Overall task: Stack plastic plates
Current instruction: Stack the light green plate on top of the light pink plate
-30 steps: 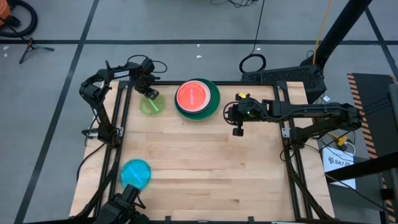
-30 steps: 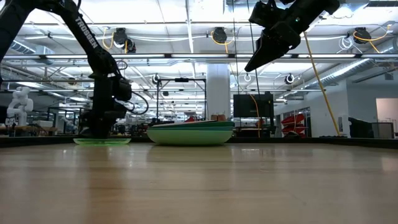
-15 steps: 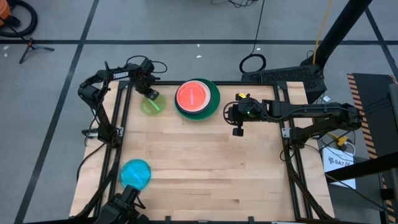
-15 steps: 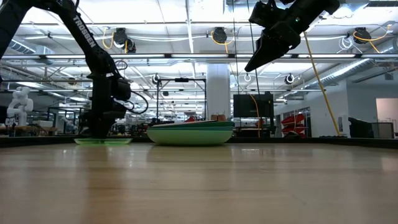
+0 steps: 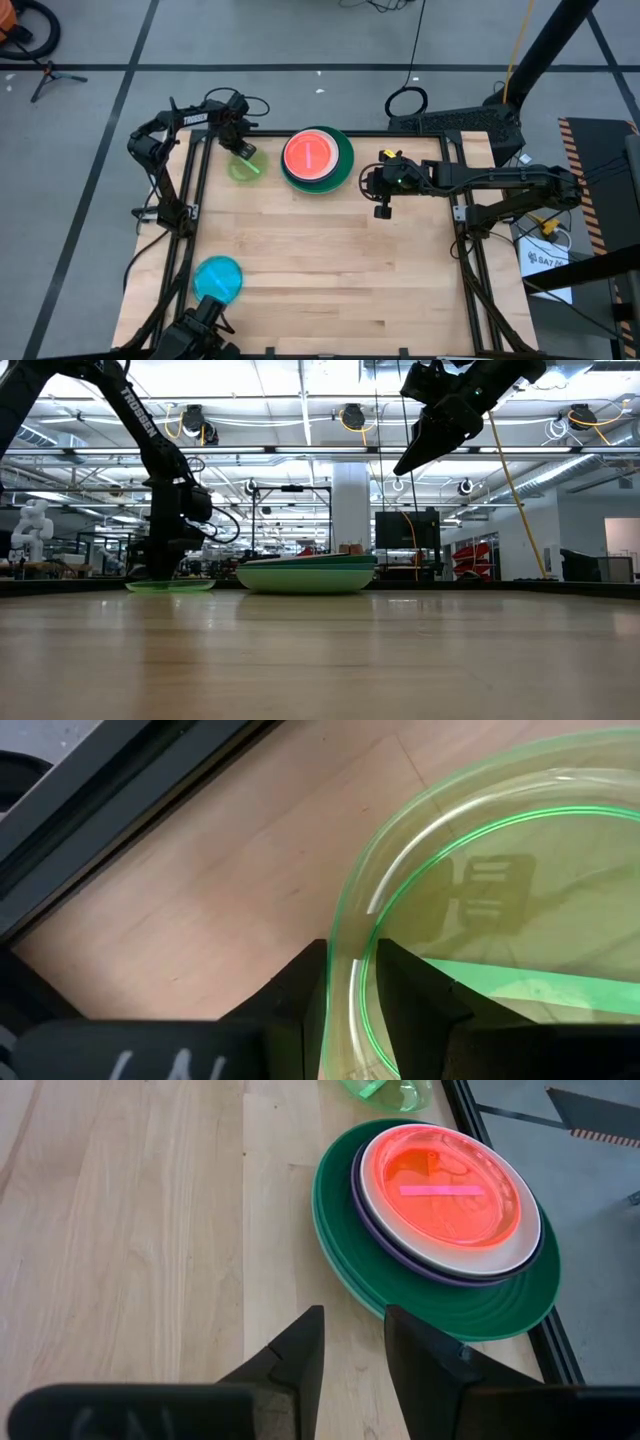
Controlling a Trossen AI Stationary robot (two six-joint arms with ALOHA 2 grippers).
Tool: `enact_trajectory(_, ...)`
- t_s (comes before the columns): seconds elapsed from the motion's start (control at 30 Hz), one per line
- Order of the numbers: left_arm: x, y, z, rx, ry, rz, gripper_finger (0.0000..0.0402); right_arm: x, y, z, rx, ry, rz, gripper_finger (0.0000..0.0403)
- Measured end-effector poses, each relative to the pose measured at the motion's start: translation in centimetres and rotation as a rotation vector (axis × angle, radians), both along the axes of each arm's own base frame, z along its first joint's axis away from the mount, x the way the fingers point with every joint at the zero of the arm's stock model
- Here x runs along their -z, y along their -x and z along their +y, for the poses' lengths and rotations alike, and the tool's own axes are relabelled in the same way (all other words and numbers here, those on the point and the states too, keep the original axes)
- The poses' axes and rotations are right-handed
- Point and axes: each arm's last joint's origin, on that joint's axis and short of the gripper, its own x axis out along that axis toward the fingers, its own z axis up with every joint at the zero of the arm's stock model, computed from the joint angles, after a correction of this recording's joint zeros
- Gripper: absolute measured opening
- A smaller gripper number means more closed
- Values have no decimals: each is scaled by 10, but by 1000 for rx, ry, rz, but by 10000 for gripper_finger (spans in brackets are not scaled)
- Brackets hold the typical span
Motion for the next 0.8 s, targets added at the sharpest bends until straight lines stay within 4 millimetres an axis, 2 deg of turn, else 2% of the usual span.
enact_trajectory(0.47, -1, 1, -1, 11, 15, 8, 92, 0, 0, 0, 0, 0, 0, 100)
enact_trajectory(0.8, -10, 0, 1, 36, 34, 20, 92, 0, 0, 0, 0, 0, 0, 100)
